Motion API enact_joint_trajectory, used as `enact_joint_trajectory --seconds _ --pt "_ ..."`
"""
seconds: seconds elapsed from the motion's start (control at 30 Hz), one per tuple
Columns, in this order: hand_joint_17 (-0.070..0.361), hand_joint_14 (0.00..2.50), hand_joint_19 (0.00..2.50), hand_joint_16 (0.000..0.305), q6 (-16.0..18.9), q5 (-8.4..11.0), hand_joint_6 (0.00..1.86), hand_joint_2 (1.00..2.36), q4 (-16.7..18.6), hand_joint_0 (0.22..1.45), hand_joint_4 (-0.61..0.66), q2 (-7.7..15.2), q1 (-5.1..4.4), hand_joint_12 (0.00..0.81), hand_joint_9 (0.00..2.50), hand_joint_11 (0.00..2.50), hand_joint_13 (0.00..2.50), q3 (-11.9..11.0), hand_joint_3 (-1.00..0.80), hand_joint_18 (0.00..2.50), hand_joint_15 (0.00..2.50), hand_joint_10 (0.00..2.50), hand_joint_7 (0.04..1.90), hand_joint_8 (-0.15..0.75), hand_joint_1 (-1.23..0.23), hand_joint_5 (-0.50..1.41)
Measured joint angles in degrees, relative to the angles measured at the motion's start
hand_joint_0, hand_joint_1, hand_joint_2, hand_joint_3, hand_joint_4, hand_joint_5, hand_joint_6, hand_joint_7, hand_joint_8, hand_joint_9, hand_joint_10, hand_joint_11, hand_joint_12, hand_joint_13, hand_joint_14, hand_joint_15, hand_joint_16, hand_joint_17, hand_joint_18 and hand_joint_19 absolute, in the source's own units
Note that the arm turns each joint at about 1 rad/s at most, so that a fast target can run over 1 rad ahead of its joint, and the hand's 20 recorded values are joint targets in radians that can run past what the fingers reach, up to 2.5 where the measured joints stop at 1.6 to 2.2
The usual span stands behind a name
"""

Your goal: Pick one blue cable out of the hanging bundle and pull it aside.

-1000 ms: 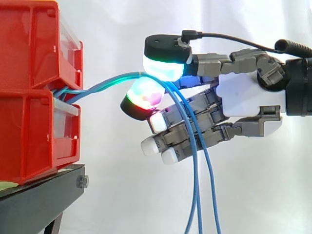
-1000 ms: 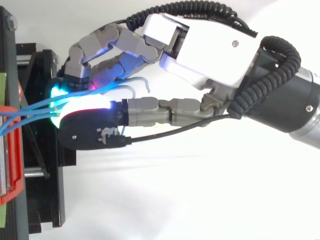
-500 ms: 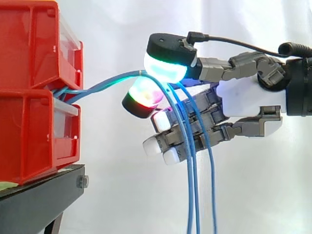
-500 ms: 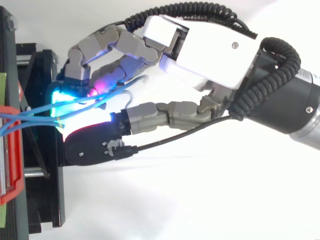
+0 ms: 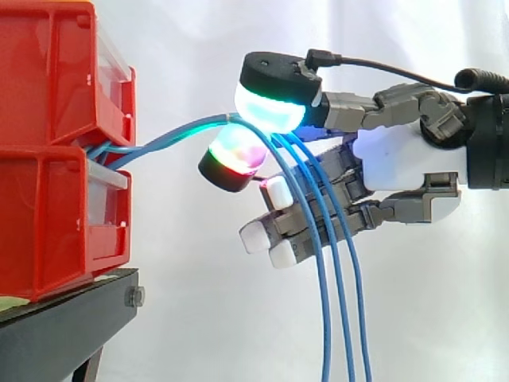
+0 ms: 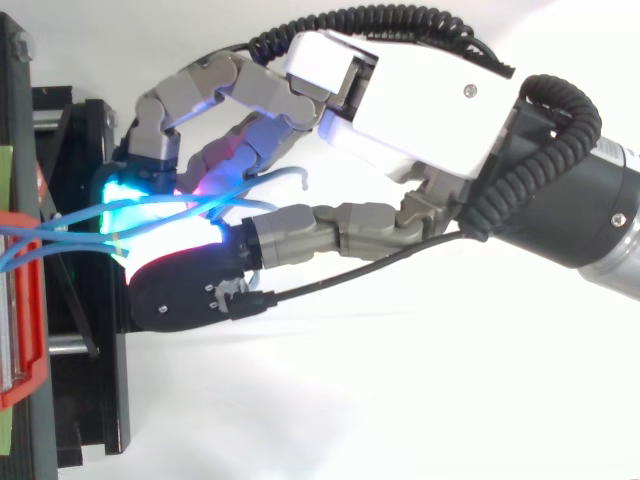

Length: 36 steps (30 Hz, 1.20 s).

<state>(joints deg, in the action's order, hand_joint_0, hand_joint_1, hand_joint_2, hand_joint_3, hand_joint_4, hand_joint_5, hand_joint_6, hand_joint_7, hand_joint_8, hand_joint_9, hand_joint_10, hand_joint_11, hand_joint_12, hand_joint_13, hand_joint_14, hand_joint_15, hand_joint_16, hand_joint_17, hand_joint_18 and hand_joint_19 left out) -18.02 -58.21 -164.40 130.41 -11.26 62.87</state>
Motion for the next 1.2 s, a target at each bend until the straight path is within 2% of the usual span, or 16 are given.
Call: enact_joint_trajectory --seconds 0.13,0.23,0.33,0.37,0.4,0.43,0.57,0.63,0.8,1.03,1.07,1.17,1.2 --pt "0.108 0.02 0.52 0.048 0.1 -0.03 0.86 1.02 -0.1 0.57 -0.08 0.0 0.0 0.304 1.21 0.6 0.87 0.0 -0.31 0.73 0.51 0.02 1.0 0.224 -0.55 -0.03" --pt "0.109 0.02 0.5 0.048 0.1 -0.02 0.86 1.02 -0.2 0.57 -0.06 0.0 0.01 0.311 1.19 0.62 0.87 0.0 -0.24 0.73 0.52 0.02 1.04 0.247 -0.57 -0.04" --pt "0.121 0.02 0.48 0.054 0.1 0.0 0.88 1.02 -0.2 0.57 -0.04 0.0 0.01 0.339 1.16 0.65 0.86 0.0 -0.17 0.76 0.51 0.02 1.02 0.271 -0.64 -0.06" --pt "0.131 0.02 0.46 0.058 0.1 0.0 0.92 1.02 -0.2 0.57 -0.02 0.0 0.01 0.364 1.12 0.69 0.85 0.0 -0.12 0.77 0.5 0.02 0.94 0.285 -0.73 -0.09" --pt "0.13 0.02 0.46 0.058 0.1 -0.01 0.93 1.02 -0.1 0.59 -0.01 0.0 0.0 0.359 1.09 0.72 0.84 0.0 -0.11 0.76 0.51 0.02 0.94 0.278 -0.79 -0.1" --pt "0.122 0.02 0.46 0.054 0.0 -0.01 0.96 1.02 -0.1 0.62 -0.06 0.0 -0.01 0.344 1.03 0.75 0.8 0.0 -0.11 0.71 0.52 0.03 0.95 0.262 -0.83 -0.12" --pt "0.114 0.02 0.44 0.051 0.0 0.01 0.98 1.02 0.0 0.69 -0.1 0.0 -0.01 0.32 0.98 0.79 0.75 0.0 -0.18 0.67 0.51 0.03 0.94 0.244 -0.89 -0.15" --pt "0.113 0.02 0.42 0.05 -0.1 0.01 0.99 1.01 0.0 0.76 -0.1 0.0 0.0 0.318 0.97 0.79 0.75 0.0 -0.34 0.67 0.49 0.03 0.88 0.242 -0.91 -0.15" --pt "0.11 0.02 0.39 0.049 -0.1 -0.02 0.99 1.0 0.0 0.79 -0.14 0.0 0.0 0.313 0.99 0.79 0.76 0.0 -0.5 0.68 0.48 0.03 0.93 0.236 -0.94 -0.14" --pt "0.107 0.02 0.39 0.048 -0.1 -0.03 0.98 1.0 0.0 0.75 -0.12 0.0 0.0 0.31 1.04 0.79 0.79 0.0 -0.5 0.71 0.5 0.03 0.94 0.242 -0.94 -0.12" --pt "0.107 0.02 0.39 0.048 -0.1 -0.03 0.97 1.0 0.0 0.71 -0.1 0.0 0.0 0.311 1.06 0.79 0.8 0.0 -0.5 0.71 0.49 0.03 0.95 0.245 -0.93 -0.11" --pt "0.107 0.02 0.42 0.048 -0.1 -0.04 0.97 1.0 0.0 0.63 -0.03 0.0 0.0 0.316 1.07 0.78 0.81 0.0 -0.5 0.71 0.5 0.03 0.83 0.244 -0.88 -0.1" --pt "0.113 0.02 0.43 0.05 -0.1 -0.04 0.96 1.0 0.0 0.54 -0.01 0.0 -0.01 0.331 1.1 0.78 0.81 0.0 -0.5 0.72 0.5 0.03 0.8 0.26 -0.82 -0.1"
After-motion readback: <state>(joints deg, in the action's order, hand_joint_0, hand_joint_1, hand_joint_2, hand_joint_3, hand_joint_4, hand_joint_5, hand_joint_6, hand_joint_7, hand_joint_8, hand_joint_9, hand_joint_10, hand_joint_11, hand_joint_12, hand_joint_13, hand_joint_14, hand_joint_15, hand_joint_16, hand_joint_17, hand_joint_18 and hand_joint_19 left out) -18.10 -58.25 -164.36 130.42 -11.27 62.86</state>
